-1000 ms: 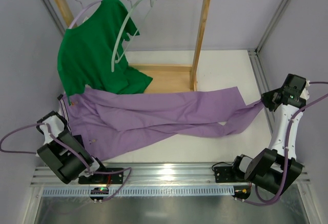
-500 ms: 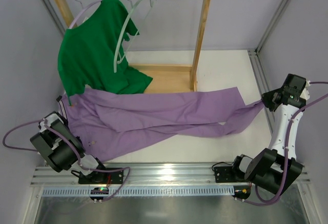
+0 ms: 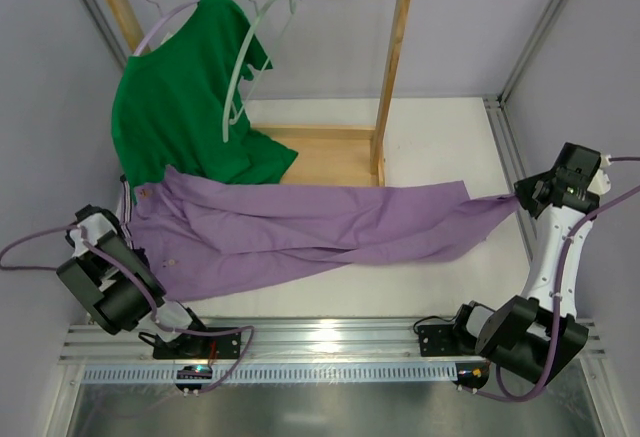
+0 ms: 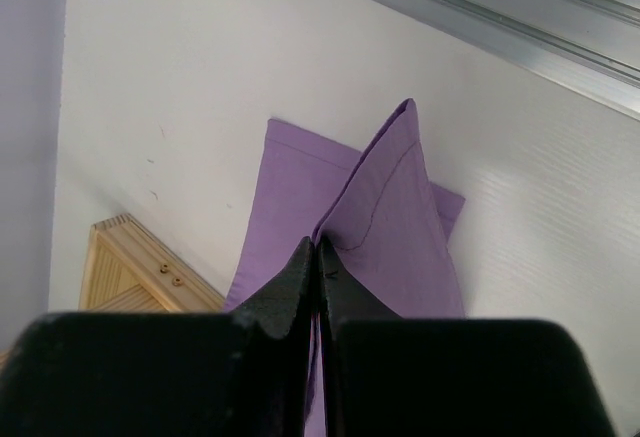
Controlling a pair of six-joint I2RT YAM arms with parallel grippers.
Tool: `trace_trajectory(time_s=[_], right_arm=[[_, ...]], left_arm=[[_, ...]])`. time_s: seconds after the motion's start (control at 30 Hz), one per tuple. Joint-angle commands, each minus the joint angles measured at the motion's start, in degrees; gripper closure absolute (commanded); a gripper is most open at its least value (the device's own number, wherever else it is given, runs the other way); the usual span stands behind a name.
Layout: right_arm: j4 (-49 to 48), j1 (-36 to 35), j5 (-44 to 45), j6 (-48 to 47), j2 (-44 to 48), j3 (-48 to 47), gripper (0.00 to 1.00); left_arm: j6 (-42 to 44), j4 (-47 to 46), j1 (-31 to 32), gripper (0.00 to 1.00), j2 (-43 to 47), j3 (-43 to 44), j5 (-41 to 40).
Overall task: Place the trousers on the hanger
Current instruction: Fold the trousers
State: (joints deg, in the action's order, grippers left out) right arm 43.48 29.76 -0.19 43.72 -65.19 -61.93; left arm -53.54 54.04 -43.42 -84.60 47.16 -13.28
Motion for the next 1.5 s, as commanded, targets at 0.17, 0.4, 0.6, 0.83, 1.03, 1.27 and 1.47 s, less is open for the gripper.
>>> trace_trajectory(time_s=[0.17, 0.4, 0.6, 0.83, 1.03, 1.27, 1.47], right_arm=[[-3.15, 0.12, -1.22, -0.48, 2.44, 1.90, 0.96], [-3.49, 0.21, -2.36, -0.31, 2.17, 1.73, 0.96], [-3.84, 0.12, -3.76, -0.13, 1.56, 1.73, 0.96], [-4.29, 0.21, -3.68, -0.57, 0.24, 1.73, 0.96], [-4.03, 0.13, -2.80, -0.66, -1.43, 1.99, 0.96], [-2.97, 0.21, -0.43, -1.19, -0.91, 1.02, 0.96], [-2.09, 0.21, -1.22, -0.04, -0.90, -0.46, 0.96]], left_arm=[[6.70, -3.35, 3.78, 0.67, -1.63, 9.53, 1.96], [3.62, 3.86, 3.78, 0.23, 5.93, 9.09, -4.73], [-2.88, 10.02, 3.43, 0.24, 7.34, 5.06, -7.02], [-9.91, 9.60, 3.52, 0.25, 11.90, -2.41, -5.80], [-12.03, 6.69, 3.60, 0.27, 9.12, -6.28, -4.39], [-11.50, 4.85, 3.60, 0.40, 3.21, -6.29, -6.23], [-9.13, 1.07, 3.60, 1.00, 5.14, -7.95, -7.20]])
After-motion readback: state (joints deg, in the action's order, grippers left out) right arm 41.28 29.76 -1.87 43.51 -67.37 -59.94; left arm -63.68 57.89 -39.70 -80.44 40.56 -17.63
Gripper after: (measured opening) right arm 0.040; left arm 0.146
